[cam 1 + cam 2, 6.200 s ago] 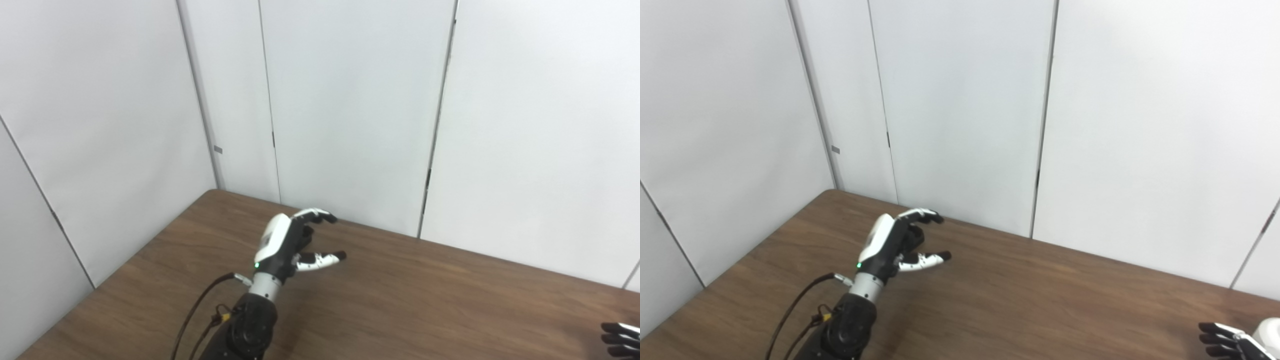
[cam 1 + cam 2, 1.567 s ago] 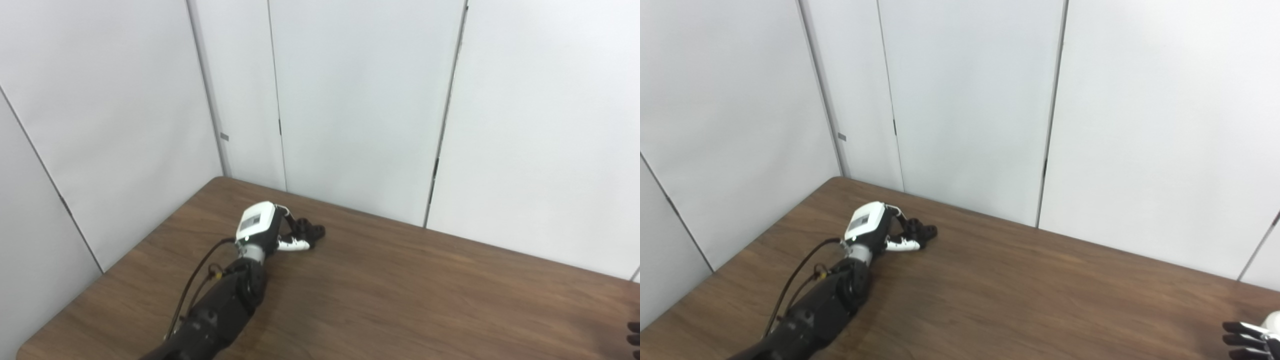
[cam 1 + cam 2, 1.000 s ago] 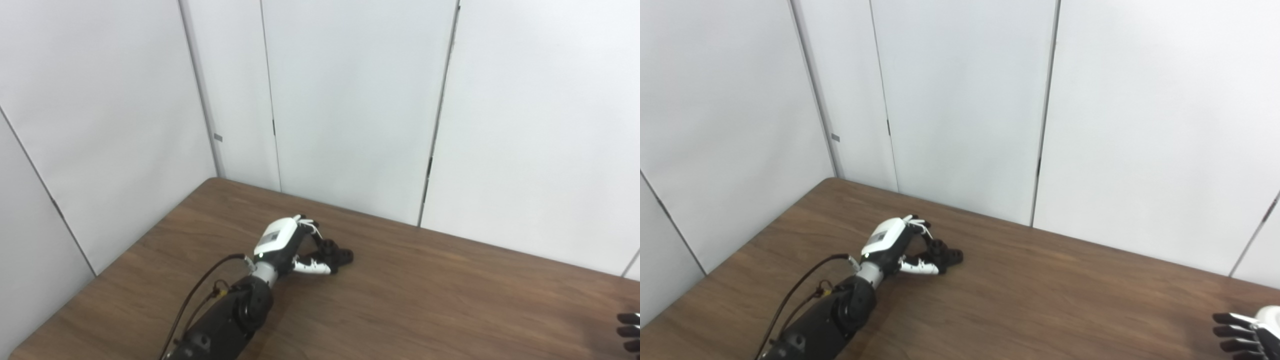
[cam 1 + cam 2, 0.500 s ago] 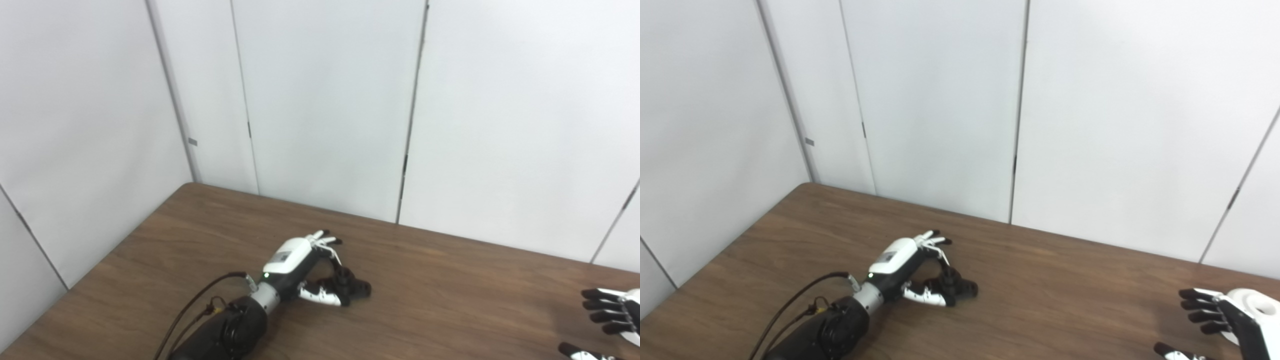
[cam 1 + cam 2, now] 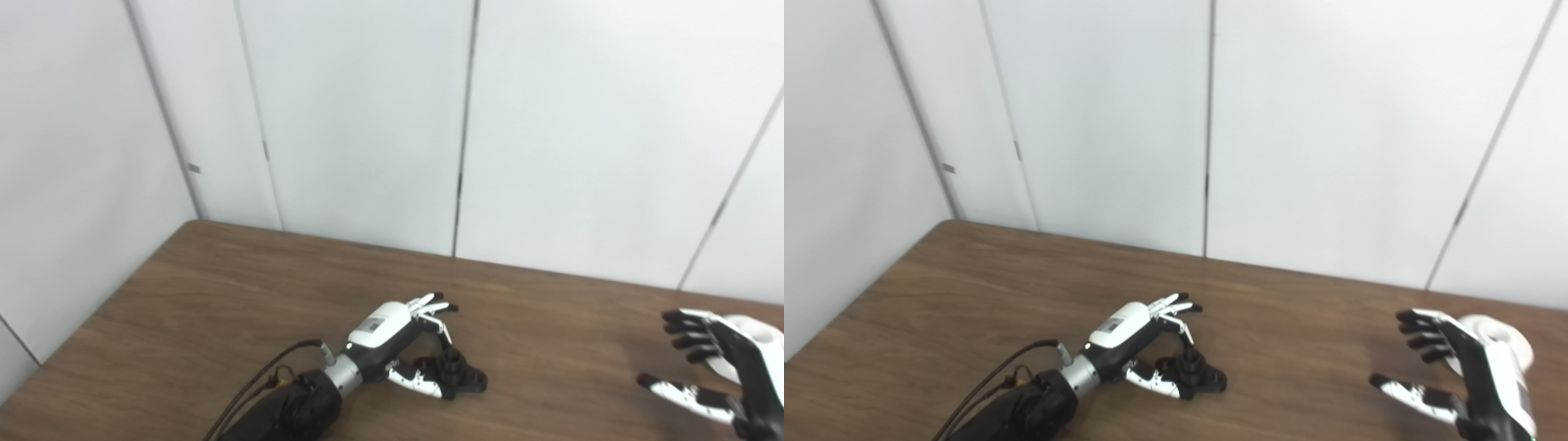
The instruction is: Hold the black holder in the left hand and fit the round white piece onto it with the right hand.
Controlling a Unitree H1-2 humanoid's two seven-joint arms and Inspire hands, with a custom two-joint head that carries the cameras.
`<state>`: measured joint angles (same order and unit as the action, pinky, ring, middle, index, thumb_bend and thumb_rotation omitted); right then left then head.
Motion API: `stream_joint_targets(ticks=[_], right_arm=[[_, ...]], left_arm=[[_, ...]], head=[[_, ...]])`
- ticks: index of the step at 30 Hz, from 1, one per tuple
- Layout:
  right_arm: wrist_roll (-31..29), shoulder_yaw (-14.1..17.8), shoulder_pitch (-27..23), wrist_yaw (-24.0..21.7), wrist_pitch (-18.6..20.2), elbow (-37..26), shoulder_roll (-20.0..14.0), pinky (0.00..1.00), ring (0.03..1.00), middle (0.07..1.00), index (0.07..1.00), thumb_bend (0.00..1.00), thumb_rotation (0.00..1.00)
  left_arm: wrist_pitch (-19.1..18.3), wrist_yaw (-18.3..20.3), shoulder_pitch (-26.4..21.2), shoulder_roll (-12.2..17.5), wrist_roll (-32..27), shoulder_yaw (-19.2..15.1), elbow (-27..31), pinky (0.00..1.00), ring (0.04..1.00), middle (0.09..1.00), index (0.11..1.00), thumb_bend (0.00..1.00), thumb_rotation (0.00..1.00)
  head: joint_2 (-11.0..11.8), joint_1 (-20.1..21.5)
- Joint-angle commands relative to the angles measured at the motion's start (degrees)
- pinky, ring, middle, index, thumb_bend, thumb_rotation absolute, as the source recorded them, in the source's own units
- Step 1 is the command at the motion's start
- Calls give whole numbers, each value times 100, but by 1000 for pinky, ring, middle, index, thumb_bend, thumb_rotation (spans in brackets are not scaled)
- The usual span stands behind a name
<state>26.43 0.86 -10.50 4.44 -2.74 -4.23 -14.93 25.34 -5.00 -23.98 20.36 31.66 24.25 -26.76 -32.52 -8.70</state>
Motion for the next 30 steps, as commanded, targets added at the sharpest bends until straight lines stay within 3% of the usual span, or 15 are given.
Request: stream_joint_targets(ticks=[1,15,30], right_arm=[[50,14,-249,163,-209,-234,-24,515,597,646,666,597,0],[166,-72,-260,202,-179,-324,105,515,600,651,670,583,27],[348,-99,-300,159,-39,-447,188,540,605,651,675,579,82]], left_arm=[[57,207,-71,-137,223,177,-204,989,1000,917,480,522,79],[112,-29,-305,-721,509,502,-1007,983,998,901,479,523,75],[-46,-16,-432,-897,658,621,-1396,988,1000,909,479,523,76]], head=[[-27,120],[-170,752],[-250,1122]])
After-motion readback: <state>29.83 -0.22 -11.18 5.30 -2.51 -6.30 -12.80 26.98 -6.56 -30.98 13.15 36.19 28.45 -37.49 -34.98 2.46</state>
